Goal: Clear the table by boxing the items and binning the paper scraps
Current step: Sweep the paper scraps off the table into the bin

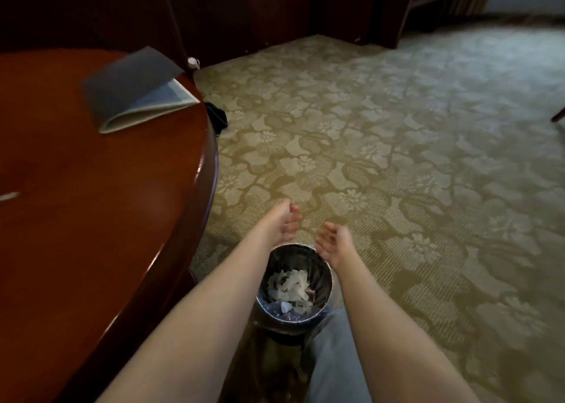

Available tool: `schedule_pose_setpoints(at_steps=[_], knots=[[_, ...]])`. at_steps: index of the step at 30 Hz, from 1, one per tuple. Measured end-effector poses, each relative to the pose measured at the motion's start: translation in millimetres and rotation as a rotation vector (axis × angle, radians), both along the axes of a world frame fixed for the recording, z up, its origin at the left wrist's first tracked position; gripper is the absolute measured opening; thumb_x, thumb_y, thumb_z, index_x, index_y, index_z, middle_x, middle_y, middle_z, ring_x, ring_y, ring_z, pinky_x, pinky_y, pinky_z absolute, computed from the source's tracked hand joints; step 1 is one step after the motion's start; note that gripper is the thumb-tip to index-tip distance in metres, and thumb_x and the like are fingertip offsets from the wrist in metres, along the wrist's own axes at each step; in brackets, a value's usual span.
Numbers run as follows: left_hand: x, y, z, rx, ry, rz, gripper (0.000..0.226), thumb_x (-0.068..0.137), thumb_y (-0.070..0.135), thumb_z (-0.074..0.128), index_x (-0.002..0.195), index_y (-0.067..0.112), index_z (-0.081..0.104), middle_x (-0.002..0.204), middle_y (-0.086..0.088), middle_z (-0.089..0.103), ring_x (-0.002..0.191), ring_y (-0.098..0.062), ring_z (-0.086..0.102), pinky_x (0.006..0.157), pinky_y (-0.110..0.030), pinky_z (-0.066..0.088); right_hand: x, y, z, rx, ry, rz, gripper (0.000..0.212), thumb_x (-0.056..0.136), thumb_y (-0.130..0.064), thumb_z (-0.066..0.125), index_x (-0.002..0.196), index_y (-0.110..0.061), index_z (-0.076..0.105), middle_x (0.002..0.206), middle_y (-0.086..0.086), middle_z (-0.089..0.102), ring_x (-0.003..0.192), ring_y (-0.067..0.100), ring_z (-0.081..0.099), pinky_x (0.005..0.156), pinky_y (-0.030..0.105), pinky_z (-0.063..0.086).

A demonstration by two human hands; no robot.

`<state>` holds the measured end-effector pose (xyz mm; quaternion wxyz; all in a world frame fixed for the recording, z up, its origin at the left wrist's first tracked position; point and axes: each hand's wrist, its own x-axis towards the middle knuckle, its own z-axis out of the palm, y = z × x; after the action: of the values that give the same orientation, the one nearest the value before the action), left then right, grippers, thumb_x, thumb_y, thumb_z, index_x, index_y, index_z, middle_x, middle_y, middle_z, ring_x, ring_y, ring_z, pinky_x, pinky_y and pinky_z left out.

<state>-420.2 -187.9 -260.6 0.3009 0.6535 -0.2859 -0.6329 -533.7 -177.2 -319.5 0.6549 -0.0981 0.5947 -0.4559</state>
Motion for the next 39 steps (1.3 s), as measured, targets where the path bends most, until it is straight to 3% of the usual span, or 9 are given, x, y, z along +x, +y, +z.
schedule_pose_setpoints(at_steps=[3,10,17,21,26,31,34,36,39], knots=[[7.7,10.8,43.4,-0.090,0.096,-0.001,0.027,0.100,0.022,0.030,0.080,0.017,0.047,0.081,0.000,0.052,0.070,-0.012,0.048,0.067,-0.025,0.040,1.8,-1.0,43.1,-0.122,0.007,0.033,0.024,0.096,-0.011,0.035,0.078,-0.015,0.051,0.078,0.003,0.054,0.066,0.016,0.051,0.059,0.027,0.042],[29.9,40.5,127.8,-0.242,0.236,0.038,0.026,0.098,0.023,0.032,0.078,0.020,0.049,0.079,0.003,0.054,0.069,-0.012,0.050,0.066,-0.026,0.038,18.1,-8.0,132.4,-0.317,0.060,0.129,0.025,0.096,-0.013,0.034,0.081,-0.018,0.053,0.080,0.000,0.055,0.069,0.013,0.053,0.059,0.024,0.042],[73.6,67.5,197.6,-0.438,0.131,0.073,0.024,0.096,0.021,0.035,0.077,0.022,0.049,0.080,0.006,0.055,0.071,-0.010,0.050,0.067,-0.023,0.038,66.5,-1.1,209.7,-0.518,0.071,0.255,0.028,0.095,-0.009,0.031,0.085,-0.019,0.055,0.082,0.000,0.056,0.069,0.013,0.054,0.060,0.023,0.044],[123.1,92.6,203.4,-0.505,0.006,0.150,0.022,0.096,0.021,0.038,0.079,0.022,0.052,0.080,0.006,0.057,0.069,-0.010,0.050,0.067,-0.023,0.038,106.5,11.0,225.4,-0.578,0.029,0.361,0.027,0.094,-0.007,0.032,0.084,-0.018,0.054,0.082,0.001,0.055,0.071,0.014,0.054,0.061,0.024,0.044],[190.7,126.3,201.7,-0.550,-0.137,0.290,0.018,0.096,0.019,0.041,0.086,0.023,0.056,0.084,0.005,0.062,0.074,-0.012,0.055,0.069,-0.026,0.044,162.2,30.6,232.1,-0.653,0.076,0.483,0.024,0.090,0.000,0.038,0.080,-0.013,0.055,0.074,0.005,0.055,0.059,0.014,0.050,0.054,0.020,0.041],[246.0,164.3,206.6,-0.601,-0.284,0.343,0.017,0.097,0.017,0.042,0.108,0.017,0.056,0.102,-0.003,0.063,0.082,-0.015,0.058,0.073,-0.027,0.048,206.5,42.9,237.3,-0.729,0.161,0.741,0.019,0.090,-0.006,0.044,0.086,-0.019,0.057,0.083,0.003,0.058,0.071,0.014,0.055,0.060,0.022,0.048],[273.0,191.6,211.1,-0.570,-0.631,0.119,0.018,0.095,0.017,0.047,0.112,0.021,0.053,0.116,-0.001,0.058,0.098,-0.016,0.057,0.082,-0.026,0.047,237.7,52.8,234.8,-0.840,0.428,0.967,0.019,0.089,-0.011,0.051,0.102,-0.022,0.060,0.091,-0.005,0.055,0.083,0.009,0.052,0.068,0.020,0.043],[288.9,212.5,216.0,-0.505,-0.781,-0.101,0.025,0.093,0.025,0.053,0.117,0.028,0.049,0.122,0.003,0.054,0.112,-0.014,0.053,0.093,-0.027,0.043,255.6,62.2,233.3,-0.904,0.581,1.097,0.032,0.087,-0.014,0.056,0.118,-0.020,0.056,0.102,-0.005,0.056,0.095,0.010,0.051,0.076,0.022,0.041],[309.6,240.3,220.2,-0.349,-0.928,-0.279,0.062,0.081,0.048,0.065,0.133,0.036,0.035,0.144,0.005,0.036,0.135,-0.015,0.034,0.107,-0.031,0.030,280.1,77.8,230.2,-0.975,0.638,1.277,0.051,0.085,-0.025,0.062,0.133,-0.022,0.045,0.133,0.004,0.048,0.124,0.020,0.045,0.092,0.026,0.034]])
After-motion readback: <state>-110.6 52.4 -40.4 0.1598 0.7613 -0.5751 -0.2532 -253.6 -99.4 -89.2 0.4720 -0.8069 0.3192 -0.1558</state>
